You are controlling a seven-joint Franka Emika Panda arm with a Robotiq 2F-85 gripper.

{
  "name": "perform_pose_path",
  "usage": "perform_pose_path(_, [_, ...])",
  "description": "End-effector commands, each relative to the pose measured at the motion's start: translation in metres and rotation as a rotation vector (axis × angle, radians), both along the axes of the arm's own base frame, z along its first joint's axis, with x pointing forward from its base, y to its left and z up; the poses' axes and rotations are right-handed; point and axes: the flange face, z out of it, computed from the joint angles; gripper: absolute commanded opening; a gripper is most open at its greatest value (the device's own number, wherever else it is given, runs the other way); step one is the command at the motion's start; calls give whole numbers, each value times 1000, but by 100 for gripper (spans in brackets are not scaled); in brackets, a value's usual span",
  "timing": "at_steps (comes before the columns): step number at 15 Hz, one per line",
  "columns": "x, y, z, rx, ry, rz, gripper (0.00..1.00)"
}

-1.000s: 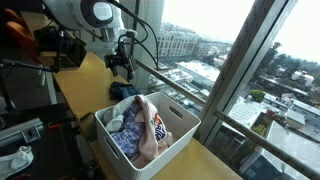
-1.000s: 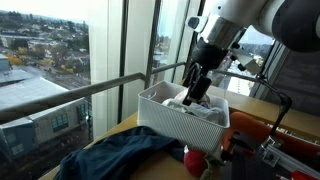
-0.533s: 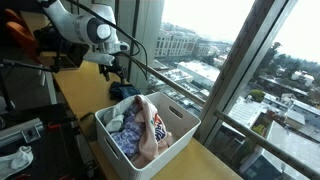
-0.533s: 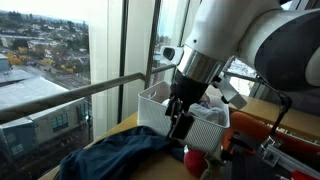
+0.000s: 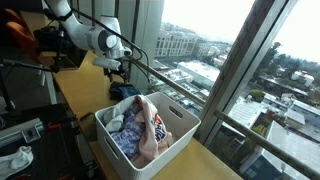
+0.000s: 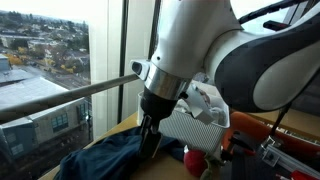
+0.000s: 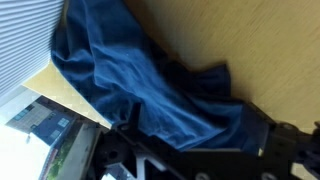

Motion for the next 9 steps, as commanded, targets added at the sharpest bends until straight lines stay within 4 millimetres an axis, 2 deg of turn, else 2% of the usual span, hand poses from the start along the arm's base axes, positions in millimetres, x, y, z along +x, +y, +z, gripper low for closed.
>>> perform_pose_path(1, [29,17,-31,-2,11,45,100])
perform_pose_path(9, [70,10,-91,-3,56,93,100])
